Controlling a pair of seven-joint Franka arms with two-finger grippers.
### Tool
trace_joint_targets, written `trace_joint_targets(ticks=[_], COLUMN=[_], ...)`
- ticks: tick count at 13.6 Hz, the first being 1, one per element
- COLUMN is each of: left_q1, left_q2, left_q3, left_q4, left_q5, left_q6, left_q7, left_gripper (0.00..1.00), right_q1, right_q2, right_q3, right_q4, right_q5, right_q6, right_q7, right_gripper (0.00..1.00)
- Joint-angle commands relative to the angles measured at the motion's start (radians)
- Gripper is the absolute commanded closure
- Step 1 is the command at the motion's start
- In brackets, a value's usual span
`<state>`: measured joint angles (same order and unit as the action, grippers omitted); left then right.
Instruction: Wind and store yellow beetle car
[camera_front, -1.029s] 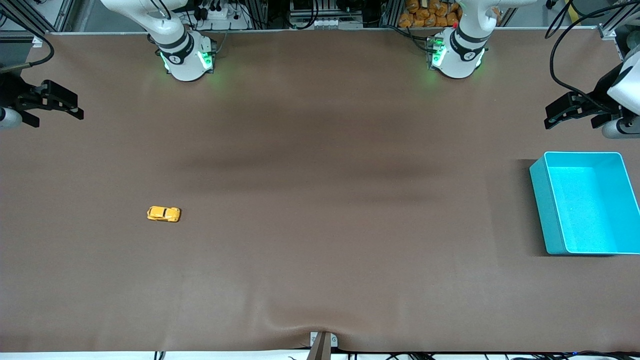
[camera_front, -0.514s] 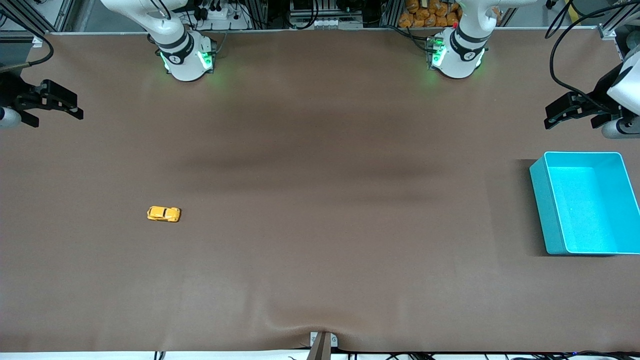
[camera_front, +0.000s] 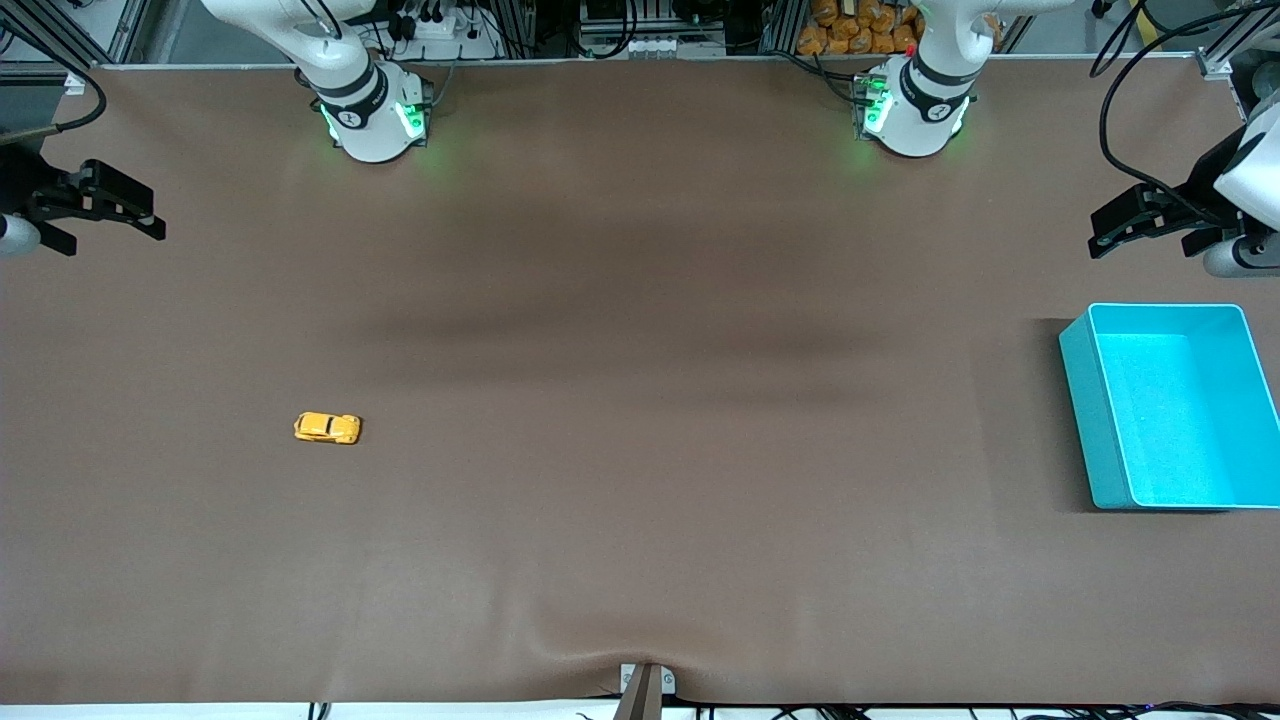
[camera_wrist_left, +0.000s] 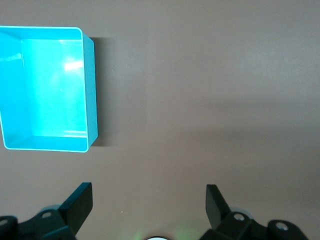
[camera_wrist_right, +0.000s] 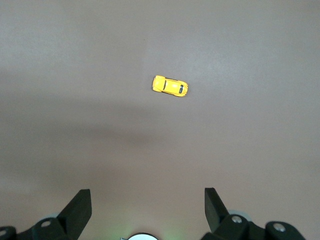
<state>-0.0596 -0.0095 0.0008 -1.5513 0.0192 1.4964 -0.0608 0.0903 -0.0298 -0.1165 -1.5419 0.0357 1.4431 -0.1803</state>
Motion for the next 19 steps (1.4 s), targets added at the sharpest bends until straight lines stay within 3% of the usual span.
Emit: trace_joint_targets(ticks=[1,19], left_q1=[0.009,0.007], left_q2=[-0.003,-0.003], left_q3=[-0.005,-0.007], left_q4=[-0.004,-0.006], left_q5=[-0.002,0.001], left_q6=[0.007,0.007], left_q7=[0.009,0.009], left_gripper=[0.0,0.0], right_q1=[-0.004,-0.003], right_q2=[-0.009,-0.002], right_q3=[-0.002,-0.002], right_q4=[0.0,-0.01], right_q5=[-0.008,-0.008], right_q6=[0.003,-0.01], right_q7=[0.005,-0.063], right_gripper=[0.0,0.0])
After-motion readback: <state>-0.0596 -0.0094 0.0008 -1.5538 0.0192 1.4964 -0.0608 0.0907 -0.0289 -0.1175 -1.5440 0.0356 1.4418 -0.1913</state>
